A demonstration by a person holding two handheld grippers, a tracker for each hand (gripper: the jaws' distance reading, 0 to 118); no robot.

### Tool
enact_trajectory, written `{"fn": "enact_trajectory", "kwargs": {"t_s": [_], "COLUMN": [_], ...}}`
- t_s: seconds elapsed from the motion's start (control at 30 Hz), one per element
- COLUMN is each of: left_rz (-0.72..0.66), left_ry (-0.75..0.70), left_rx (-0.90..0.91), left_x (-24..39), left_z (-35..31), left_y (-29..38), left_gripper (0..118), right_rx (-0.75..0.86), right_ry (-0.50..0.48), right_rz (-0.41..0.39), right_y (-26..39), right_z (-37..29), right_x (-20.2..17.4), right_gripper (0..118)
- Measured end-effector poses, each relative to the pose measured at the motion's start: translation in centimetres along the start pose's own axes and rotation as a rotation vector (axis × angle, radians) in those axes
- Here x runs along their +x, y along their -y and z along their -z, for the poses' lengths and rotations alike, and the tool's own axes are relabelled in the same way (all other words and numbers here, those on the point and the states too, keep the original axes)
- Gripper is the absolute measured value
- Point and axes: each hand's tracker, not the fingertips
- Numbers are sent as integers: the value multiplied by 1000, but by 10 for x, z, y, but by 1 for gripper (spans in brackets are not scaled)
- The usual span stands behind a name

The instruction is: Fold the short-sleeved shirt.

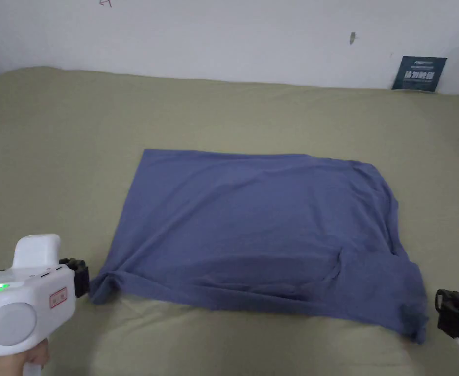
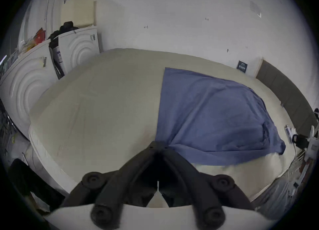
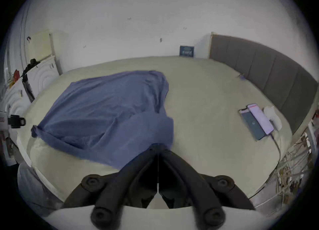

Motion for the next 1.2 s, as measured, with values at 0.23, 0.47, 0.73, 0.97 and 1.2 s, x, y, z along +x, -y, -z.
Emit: {"fn": "enact_trajectory", "kwargs": {"t_s": [0.23, 0.47, 0.73, 0.97, 1.2], "left_rz": [-7, -39, 34, 48, 22], "left_ry": [16, 4, -5, 35, 46], "left_rx": [-110, -208, -279, -252, -237], "left_x": [-10, -15, -3, 9, 4], "left_z": [31, 66, 91, 71, 72], "left_y": [4, -2, -2, 1, -3], "left_gripper": [0, 107, 56, 7, 7], "right_rx": [-35, -76, -117, -211, -270], "right_ry": [0, -2, 7, -43, -35], "right_rz": [11, -1, -2, -2, -12], "right_y": [13, 14, 10, 7, 23], "right_z": [14, 29, 43, 58, 77], "right_x": [3, 6, 14, 19, 15], "right_gripper": [0, 0, 0, 116, 34]}}
